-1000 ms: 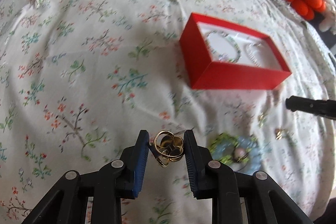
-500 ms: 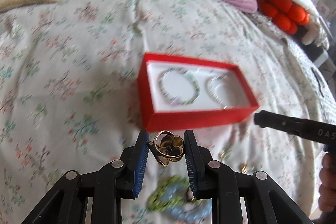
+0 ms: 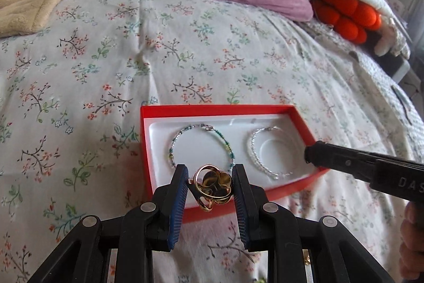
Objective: Organize jewelry
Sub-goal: 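Carry the gold ring and black clip over the red box with both tools, then open both tools to drop the ring and clip onto the bracelets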
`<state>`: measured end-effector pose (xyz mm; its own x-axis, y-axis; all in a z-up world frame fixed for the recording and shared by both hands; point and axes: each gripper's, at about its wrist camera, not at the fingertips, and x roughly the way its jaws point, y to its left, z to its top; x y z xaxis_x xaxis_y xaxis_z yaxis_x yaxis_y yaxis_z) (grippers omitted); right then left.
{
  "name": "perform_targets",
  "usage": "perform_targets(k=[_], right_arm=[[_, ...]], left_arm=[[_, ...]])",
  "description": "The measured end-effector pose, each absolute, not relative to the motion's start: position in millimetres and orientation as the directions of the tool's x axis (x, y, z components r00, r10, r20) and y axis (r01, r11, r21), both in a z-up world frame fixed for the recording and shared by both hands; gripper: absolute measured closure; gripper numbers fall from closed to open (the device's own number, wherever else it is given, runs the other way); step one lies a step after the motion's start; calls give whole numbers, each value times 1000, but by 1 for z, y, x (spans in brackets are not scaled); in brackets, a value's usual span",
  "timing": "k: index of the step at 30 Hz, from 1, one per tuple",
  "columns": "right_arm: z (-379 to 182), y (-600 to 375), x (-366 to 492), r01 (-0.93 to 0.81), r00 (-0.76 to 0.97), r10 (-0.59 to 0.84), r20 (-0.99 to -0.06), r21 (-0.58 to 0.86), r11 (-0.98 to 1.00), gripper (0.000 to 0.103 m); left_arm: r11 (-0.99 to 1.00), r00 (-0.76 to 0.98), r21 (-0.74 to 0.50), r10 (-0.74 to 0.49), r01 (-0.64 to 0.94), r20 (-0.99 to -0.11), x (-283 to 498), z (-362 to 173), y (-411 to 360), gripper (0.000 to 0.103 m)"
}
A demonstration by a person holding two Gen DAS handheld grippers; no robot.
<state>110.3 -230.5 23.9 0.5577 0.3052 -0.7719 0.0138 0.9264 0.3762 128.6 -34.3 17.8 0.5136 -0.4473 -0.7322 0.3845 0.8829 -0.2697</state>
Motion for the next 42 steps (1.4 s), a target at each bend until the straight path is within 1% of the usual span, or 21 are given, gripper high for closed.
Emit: perform_targets(k=[14,24,25,27,28,29,30,31,32,33,35,36,37,38,41,42], right_arm=[[11,-233,127,-19,538,300,-788,344,939,89],[10,-235,128,-28,538,304,-786,343,939,88],[11,-235,127,-27,541,305,-784,346,938,88],[12,-237,126,-27,540,310,-783,352,936,87],[13,-237,126,-28,538,315,-782,356,934,86],[14,-238,124,-31,536,321,-781,362,932,81],[16,-238,123,-33,535,324,-780,364,931,76],[17,-239,121,-33,537,324,-779,364,931,64],[20,-240,118,-34,543,324,-774,366,930,58],[23,-241,115,-33,550,322,-770,365,930,56],[29,-243,108,-28,560,315,-766,362,932,55],[31,-245,105,-23,563,313,-765,364,931,54],[33,-247,101,-17,567,311,-763,367,930,52],[36,-247,98,-12,568,308,-763,366,930,47],[40,-248,85,17,562,268,-782,335,942,36],[39,-247,81,26,555,258,-791,327,945,34]], left_arm=[[894,496,-254,-421,370,-759,145,0,-46,75],[896,489,-237,-410,376,-770,146,-1,-50,75],[893,484,-240,-413,380,-772,145,0,-50,73],[891,481,-243,-418,384,-771,143,3,-51,62],[891,484,-242,-418,385,-769,141,5,-51,55],[890,488,-240,-420,389,-765,138,8,-50,51],[888,490,-239,-421,392,-763,136,11,-50,50],[887,491,-236,-423,398,-762,133,13,-49,47],[886,496,-231,-423,402,-759,129,18,-48,43],[887,502,-227,-420,401,-756,126,21,-46,41],[893,512,-220,-411,392,-754,119,26,-41,33],[896,516,-220,-408,387,-753,116,28,-37,31],[898,519,-220,-404,380,-753,113,30,-34,27],[904,520,-214,-393,371,-759,109,30,-30,21],[921,521,-181,-347,344,-780,100,29,-20,13],[928,518,-169,-328,331,-790,96,28,-16,12]])
